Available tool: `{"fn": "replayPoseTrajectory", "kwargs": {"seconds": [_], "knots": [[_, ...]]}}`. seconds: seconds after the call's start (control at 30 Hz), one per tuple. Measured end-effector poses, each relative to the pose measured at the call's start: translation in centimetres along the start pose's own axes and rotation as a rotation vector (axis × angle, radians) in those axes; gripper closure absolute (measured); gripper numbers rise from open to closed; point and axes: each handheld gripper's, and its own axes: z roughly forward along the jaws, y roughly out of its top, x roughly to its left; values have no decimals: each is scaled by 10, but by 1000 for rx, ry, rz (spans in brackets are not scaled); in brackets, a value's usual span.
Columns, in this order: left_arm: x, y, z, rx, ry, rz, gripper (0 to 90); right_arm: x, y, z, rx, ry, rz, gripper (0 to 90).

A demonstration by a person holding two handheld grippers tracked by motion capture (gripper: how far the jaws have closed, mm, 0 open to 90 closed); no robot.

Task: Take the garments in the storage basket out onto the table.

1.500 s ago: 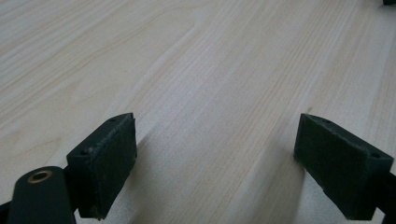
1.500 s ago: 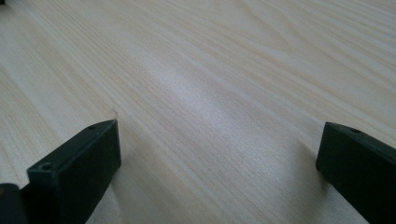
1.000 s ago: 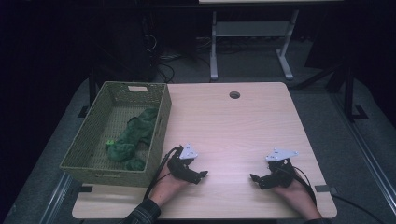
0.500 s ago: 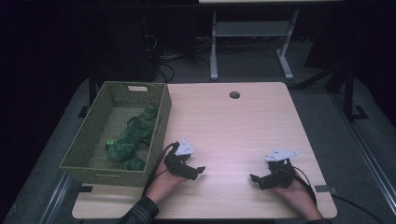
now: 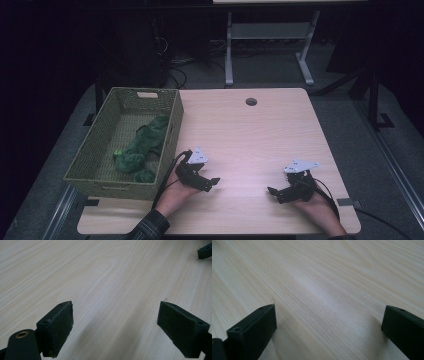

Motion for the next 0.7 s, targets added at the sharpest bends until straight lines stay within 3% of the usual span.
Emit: {"fn": "replayPoseTrajectory", "kwargs": {"seconds": [0.13, 0.7], "knots": [[0, 3, -5, -14, -3, -9, 129, 0, 0, 0, 0, 0, 0, 0], [0, 15, -14, 7, -25, -6, 130, 0, 0, 0, 1, 0, 1, 0]]}}
